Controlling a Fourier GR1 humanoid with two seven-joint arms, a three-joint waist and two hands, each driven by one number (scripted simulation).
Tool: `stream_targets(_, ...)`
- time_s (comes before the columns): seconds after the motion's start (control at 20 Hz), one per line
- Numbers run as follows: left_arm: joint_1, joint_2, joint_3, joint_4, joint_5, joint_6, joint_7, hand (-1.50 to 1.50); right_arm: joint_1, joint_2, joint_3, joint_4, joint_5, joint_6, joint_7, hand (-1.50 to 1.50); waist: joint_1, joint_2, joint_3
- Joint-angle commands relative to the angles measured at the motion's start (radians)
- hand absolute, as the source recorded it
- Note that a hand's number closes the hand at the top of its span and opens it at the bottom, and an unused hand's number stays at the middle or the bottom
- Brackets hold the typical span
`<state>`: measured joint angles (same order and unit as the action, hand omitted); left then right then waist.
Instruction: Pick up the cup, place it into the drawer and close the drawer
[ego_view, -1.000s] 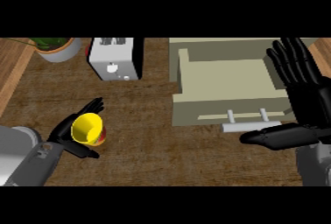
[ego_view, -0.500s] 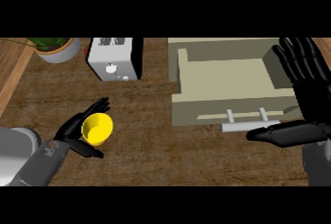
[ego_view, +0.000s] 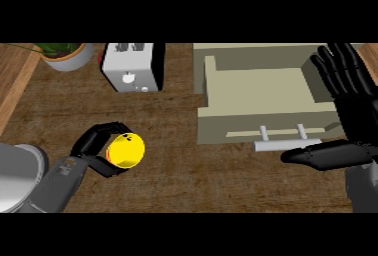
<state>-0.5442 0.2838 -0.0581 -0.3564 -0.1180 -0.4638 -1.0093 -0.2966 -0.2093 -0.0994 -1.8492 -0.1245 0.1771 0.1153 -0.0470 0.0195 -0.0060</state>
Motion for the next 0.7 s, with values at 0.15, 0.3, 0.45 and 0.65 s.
stream_targets(0.15,-0.028,-0.061,0.024,-0.024,0.073,-0.211,-0.176,1.50,0.005,0.003,0.000,0.001,0.001,0.002,-0.010,-1.50,0.003,-0.004,-0.001)
stream_targets(0.3,0.010,-0.089,0.165,-0.022,0.184,0.040,-0.171,1.50,0.011,-0.017,-0.039,0.010,-0.026,0.009,0.002,-1.50,0.026,-0.008,0.002)
stream_targets(0.45,0.051,-0.077,0.308,-0.028,0.287,0.249,-0.156,1.50,0.035,-0.019,-0.023,-0.040,-0.011,0.002,0.032,-1.50,0.043,-0.018,0.001)
stream_targets(0.65,-0.045,-0.145,0.289,-0.086,0.280,0.275,-0.088,1.50,0.077,0.002,-0.020,0.006,0.010,0.011,-0.039,-1.50,0.040,-0.018,0.006)
